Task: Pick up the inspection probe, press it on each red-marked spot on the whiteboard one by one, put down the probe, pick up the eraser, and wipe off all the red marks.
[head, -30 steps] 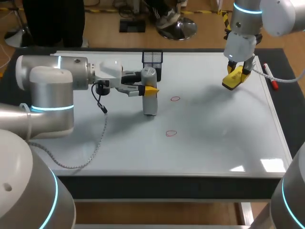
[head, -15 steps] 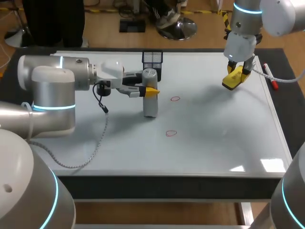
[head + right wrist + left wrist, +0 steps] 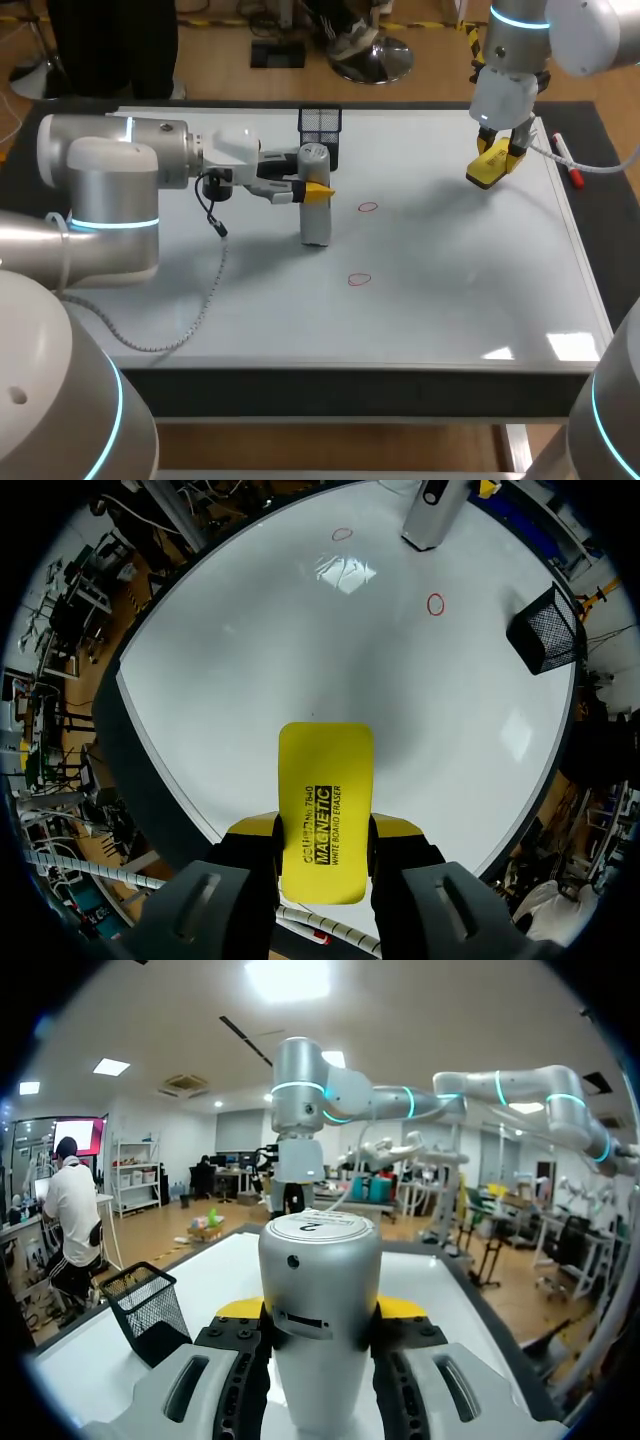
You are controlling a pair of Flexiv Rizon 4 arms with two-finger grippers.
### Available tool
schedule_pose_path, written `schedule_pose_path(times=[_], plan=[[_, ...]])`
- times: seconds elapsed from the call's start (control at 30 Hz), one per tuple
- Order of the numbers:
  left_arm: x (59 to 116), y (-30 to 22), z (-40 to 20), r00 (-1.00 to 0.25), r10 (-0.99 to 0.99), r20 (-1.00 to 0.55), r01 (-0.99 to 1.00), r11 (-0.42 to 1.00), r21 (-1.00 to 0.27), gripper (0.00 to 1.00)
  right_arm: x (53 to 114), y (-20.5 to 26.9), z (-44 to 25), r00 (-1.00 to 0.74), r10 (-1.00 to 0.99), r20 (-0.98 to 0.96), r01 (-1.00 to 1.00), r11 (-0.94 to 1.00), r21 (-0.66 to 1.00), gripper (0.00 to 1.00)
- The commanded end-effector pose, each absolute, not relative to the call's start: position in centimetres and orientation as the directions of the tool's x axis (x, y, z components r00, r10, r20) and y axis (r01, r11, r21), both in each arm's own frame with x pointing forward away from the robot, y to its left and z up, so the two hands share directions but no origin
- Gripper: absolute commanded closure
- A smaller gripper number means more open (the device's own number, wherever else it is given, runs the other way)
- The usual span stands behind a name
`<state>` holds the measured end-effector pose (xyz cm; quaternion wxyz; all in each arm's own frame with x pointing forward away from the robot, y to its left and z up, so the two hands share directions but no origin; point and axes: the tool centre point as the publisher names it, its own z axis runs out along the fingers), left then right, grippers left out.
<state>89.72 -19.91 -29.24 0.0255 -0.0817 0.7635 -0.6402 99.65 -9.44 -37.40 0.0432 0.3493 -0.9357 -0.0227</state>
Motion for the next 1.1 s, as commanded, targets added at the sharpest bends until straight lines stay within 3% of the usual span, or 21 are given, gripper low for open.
schedule_pose_path(times=[0.03, 0.57, 1.1], plan=[[89.8, -19.9, -29.3, -0.985, -0.157, 0.068, -0.094, 0.169, -0.981, 1.0, 99.7, -9.5, -37.3, -0.751, -0.656, 0.067, -0.653, 0.754, 0.07, 1.0], [88.9, -18.8, -28.1, -0.981, -0.187, 0.049, -0.078, 0.152, -0.985, 1.0, 99.7, -9.5, -37.3, -0.751, -0.656, 0.067, -0.653, 0.754, 0.07, 1.0], [86.1, -11.3, -25.6, -0.946, -0.323, 0.022, -0.062, 0.114, -0.992, 1.0, 99.7, -9.5, -37.3, -0.751, -0.656, 0.067, -0.653, 0.754, 0.07, 1.0]])
